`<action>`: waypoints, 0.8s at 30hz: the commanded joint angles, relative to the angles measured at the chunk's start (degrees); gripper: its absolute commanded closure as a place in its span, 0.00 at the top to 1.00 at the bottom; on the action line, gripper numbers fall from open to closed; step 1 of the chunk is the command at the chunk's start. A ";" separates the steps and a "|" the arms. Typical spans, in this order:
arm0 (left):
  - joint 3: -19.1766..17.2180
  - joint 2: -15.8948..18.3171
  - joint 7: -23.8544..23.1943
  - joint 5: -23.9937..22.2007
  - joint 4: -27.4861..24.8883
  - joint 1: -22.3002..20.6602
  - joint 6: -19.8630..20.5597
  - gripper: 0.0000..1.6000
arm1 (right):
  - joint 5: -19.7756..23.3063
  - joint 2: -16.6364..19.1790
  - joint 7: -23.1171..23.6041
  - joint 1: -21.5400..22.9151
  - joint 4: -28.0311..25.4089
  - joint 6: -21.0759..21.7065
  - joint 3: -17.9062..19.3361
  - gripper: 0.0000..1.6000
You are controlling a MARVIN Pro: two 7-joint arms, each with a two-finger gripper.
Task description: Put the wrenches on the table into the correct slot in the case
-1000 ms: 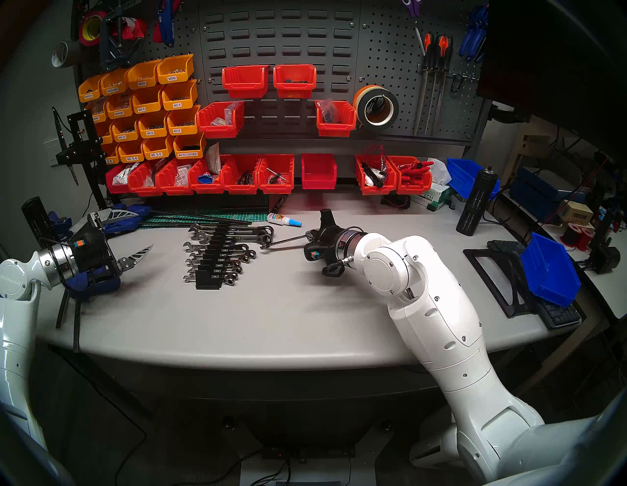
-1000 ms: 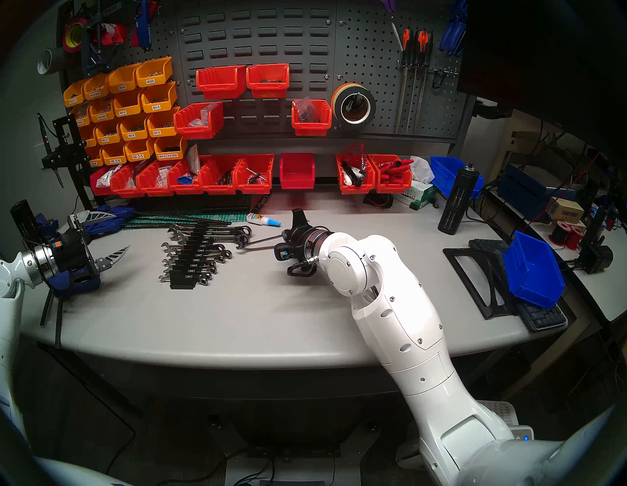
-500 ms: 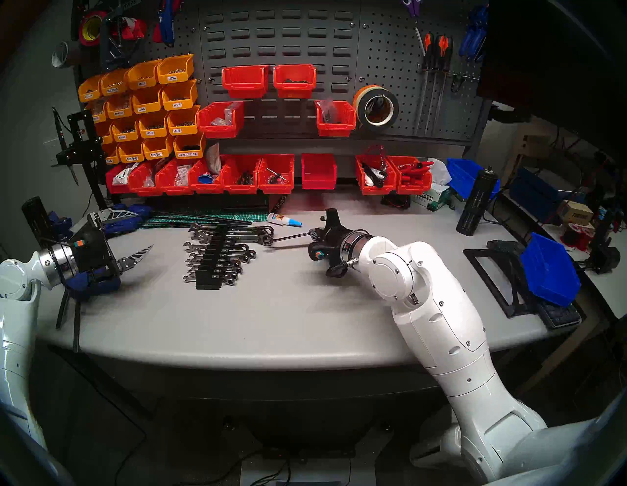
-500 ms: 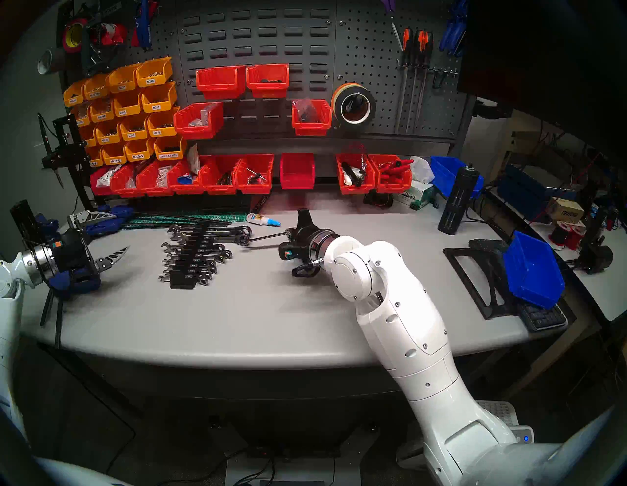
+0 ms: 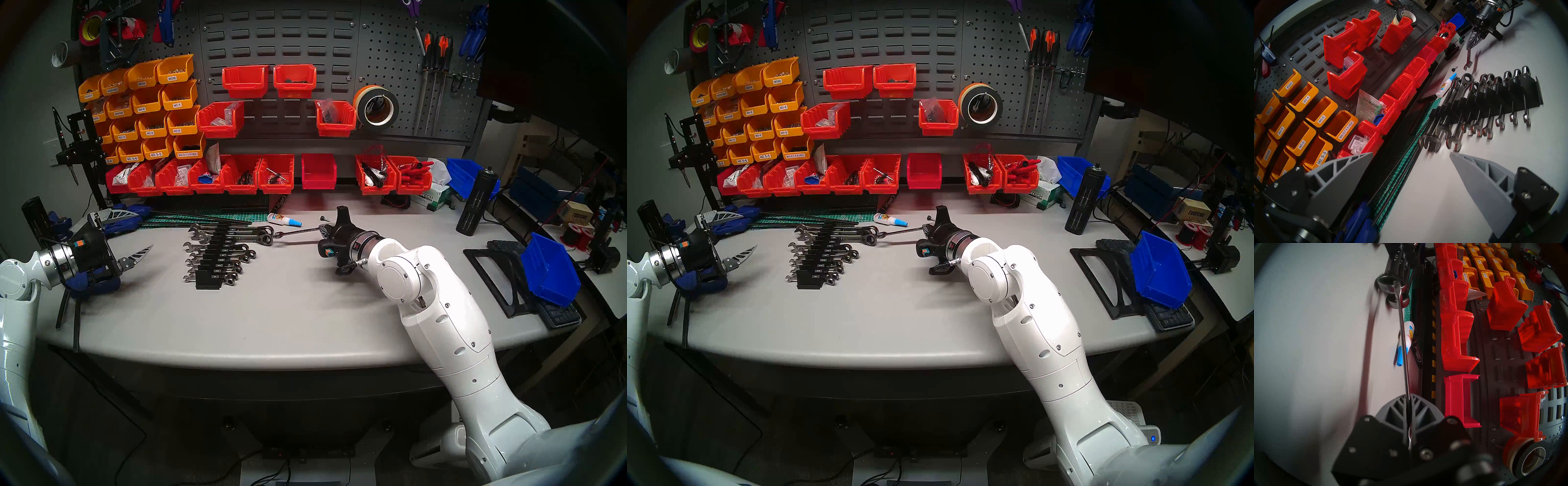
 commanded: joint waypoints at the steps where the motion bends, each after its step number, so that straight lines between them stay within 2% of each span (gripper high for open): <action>1: -1.06 0.72 0.31 -0.85 -0.76 -1.21 0.13 1.00 | 0.49 0.99 -0.33 -1.28 2.02 -1.55 -0.26 0.00; 14: -1.07 0.73 0.29 -0.89 -0.76 -1.21 0.16 1.00 | 1.16 0.57 -3.89 1.83 2.42 -4.36 0.97 0.00; 24: -1.05 0.72 0.31 -0.83 -0.75 -1.21 0.13 1.00 | 1.62 -0.21 -4.48 3.34 2.06 -4.56 2.00 0.00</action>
